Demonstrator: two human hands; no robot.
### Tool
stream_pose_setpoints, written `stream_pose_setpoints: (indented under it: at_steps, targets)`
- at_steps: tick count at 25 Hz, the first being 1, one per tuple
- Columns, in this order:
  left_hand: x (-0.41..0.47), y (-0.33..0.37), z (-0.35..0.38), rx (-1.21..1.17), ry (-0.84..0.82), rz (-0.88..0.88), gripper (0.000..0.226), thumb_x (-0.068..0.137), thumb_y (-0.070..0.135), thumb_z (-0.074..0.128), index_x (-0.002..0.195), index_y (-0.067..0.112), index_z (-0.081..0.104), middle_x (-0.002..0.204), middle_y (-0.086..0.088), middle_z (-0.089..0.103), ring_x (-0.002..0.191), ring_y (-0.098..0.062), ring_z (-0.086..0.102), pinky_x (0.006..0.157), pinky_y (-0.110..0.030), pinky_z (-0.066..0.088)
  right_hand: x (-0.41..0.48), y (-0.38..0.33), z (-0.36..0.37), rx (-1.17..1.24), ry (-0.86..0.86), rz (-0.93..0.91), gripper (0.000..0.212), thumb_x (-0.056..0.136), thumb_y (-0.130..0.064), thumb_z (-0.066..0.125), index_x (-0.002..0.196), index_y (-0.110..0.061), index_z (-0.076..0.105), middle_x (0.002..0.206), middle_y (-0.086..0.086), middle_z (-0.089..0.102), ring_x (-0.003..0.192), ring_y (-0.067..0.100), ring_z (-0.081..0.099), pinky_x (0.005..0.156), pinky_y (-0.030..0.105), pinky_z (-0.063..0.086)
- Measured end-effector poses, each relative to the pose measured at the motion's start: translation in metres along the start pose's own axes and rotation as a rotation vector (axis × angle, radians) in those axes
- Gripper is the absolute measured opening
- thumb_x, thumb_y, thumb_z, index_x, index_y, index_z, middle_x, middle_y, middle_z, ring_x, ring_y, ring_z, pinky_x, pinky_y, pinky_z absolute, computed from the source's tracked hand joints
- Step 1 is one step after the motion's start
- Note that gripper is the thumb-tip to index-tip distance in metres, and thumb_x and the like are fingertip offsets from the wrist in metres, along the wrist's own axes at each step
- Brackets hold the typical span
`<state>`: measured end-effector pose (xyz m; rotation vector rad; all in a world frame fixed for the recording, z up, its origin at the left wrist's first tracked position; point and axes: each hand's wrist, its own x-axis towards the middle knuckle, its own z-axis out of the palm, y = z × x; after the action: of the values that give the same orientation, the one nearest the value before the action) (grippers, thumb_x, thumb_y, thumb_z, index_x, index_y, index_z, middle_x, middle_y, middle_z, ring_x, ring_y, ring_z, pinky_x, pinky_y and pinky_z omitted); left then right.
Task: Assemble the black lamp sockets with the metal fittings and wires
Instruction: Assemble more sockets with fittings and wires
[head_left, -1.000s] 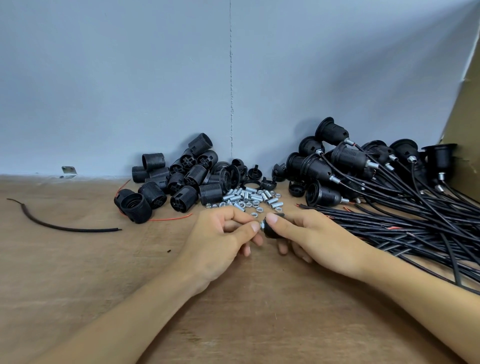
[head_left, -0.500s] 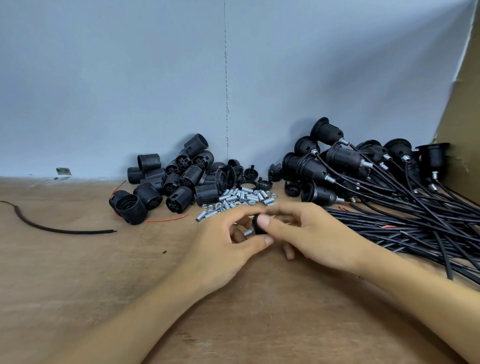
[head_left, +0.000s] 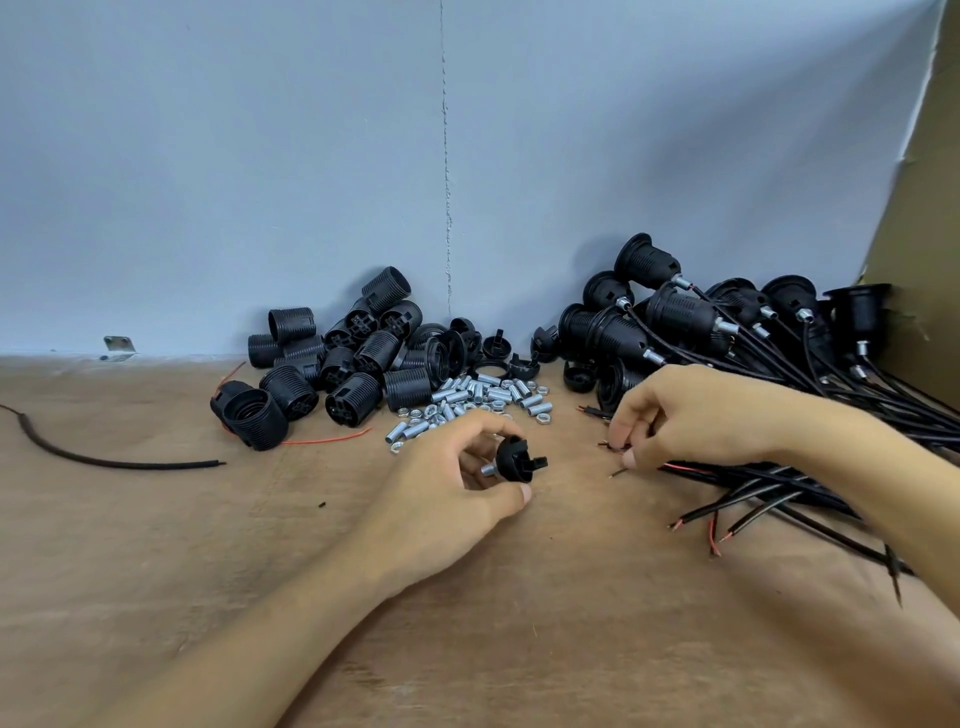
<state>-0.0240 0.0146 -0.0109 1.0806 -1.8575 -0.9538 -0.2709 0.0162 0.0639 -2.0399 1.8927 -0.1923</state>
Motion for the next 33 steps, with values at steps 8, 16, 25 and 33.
stream_pose_setpoints:
  at_steps: [8,16,25,33]
  targets:
    - [0.000,0.000,0.002,-0.019,0.007,0.018,0.040,0.064,0.034,0.077,0.101,0.048,0.066,0.095,0.014,0.070,0.082,-0.006,0.062,0.073,-0.019,0.044,0.005,-0.003,0.022,-0.236,0.241,0.056,0.009,0.090,-0.033,0.065,0.084,-0.036,0.060,0.098,-0.009,0.064,0.093,0.017,0.063,0.074,0.029,0.049]
    - [-0.001,-0.003,0.000,-0.024,0.012,0.074,0.042,0.076,0.016,0.081,0.099,0.045,0.062,0.102,0.019,0.071,0.084,-0.003,0.064,0.068,-0.013,0.045,0.006,0.000,0.029,-0.369,0.430,-0.041,0.014,0.096,-0.039,0.057,0.096,-0.026,0.063,0.102,-0.007,0.054,0.096,0.019,0.057,0.077,0.034,0.044]
    - [0.001,-0.006,-0.001,-0.030,0.118,0.126,0.052,0.079,0.000,0.078,0.094,0.044,0.055,0.097,0.019,0.072,0.092,-0.002,0.066,0.072,-0.014,0.043,-0.009,-0.031,0.047,0.187,0.482,-0.588,0.001,0.092,-0.033,0.067,0.091,-0.032,0.068,0.083,-0.020,0.062,0.075,0.008,0.057,0.062,0.011,0.040]
    - [-0.001,-0.003,0.000,0.016,0.200,0.205,0.047,0.075,0.006,0.080,0.098,0.041,0.058,0.097,0.017,0.071,0.084,-0.011,0.067,0.076,-0.037,0.056,-0.015,-0.038,0.050,0.195,0.432,-0.557,0.011,0.088,-0.017,0.070,0.086,-0.027,0.067,0.075,-0.031,0.058,0.067,0.011,0.054,0.057,0.010,0.036]
